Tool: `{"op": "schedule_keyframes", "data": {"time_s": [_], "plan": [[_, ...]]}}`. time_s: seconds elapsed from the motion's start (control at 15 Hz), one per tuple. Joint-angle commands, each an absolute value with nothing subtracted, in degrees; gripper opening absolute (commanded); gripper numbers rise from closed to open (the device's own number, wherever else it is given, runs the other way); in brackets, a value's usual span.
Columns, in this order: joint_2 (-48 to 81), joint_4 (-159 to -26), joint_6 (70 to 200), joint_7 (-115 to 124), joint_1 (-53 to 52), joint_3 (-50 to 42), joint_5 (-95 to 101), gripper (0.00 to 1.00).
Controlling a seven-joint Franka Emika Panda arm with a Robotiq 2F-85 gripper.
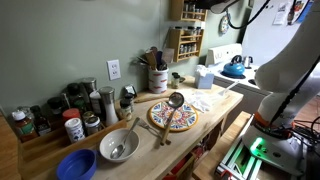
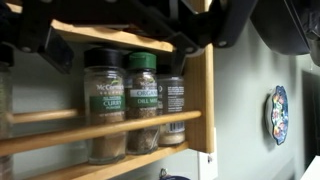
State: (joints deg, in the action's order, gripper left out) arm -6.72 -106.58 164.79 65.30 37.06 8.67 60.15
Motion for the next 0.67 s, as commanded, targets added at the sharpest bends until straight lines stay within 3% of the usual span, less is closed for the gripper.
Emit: {"op": "schedule_keyframes", "data": {"time_s": [0.0,0.6], "plan": [[-4.34,-104.62,167.09,68.71,37.55,9.1,64.04,1.0],[-4.63,-106.51,175.56,72.97,39.09,8.44,70.0,1.0]]}}
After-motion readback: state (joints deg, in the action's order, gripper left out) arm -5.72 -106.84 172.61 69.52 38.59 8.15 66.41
